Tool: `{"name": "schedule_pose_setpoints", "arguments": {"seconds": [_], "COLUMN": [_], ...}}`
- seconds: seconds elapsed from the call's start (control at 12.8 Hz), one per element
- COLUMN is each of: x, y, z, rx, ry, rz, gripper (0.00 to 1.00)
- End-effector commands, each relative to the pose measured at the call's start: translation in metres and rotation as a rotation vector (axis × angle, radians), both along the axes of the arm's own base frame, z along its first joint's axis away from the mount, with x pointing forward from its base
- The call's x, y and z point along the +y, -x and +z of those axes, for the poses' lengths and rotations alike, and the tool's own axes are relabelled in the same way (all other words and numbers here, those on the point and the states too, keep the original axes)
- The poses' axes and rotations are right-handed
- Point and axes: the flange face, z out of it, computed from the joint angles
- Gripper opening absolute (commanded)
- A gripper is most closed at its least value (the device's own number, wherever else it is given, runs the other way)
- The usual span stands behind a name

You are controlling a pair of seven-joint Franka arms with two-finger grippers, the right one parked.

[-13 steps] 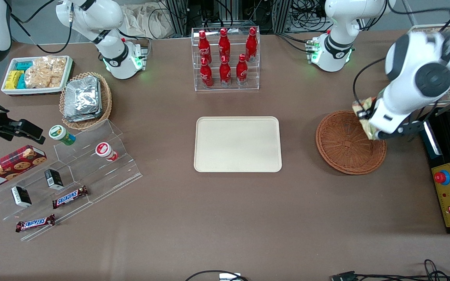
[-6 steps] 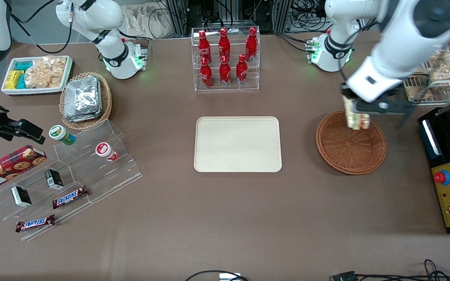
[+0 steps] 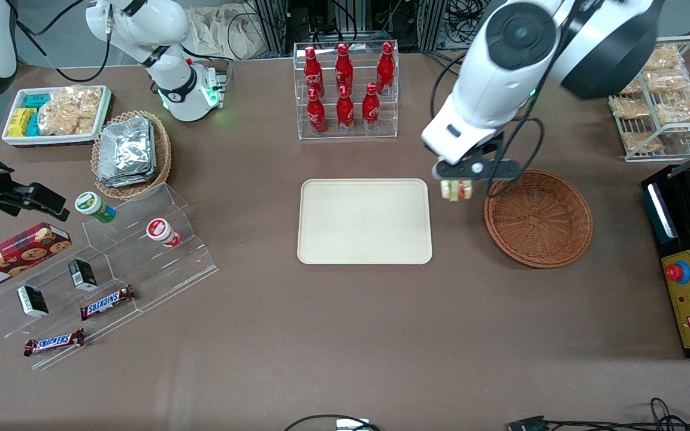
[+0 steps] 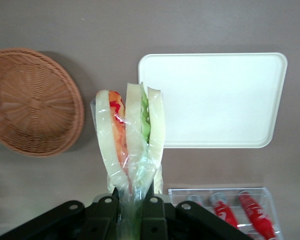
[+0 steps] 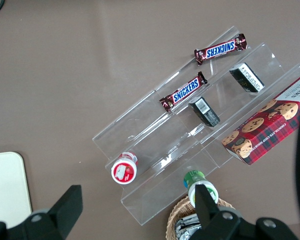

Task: Place sandwich from basket to tray
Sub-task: 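Carry the sandwich over the cream tray with the left gripper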

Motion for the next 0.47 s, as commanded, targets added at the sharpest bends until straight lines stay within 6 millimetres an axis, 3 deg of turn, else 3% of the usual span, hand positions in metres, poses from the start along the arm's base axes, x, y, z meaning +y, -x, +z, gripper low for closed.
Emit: {"name": "schedule_pose_setpoints", "arguments": {"seconds": [0.0, 0.16, 0.39], "x": [-0.028, -0.050, -0.065], "y": [-0.012, -0.006, 0.010], "z": [-0.021, -0.061, -0.156], "rx": [0.038, 0.047, 0.014], "ry": [0.013, -0.012, -0.053], "rz": [0.008, -0.036, -0.084], "gripper": [0.00, 0.00, 0.00]}}
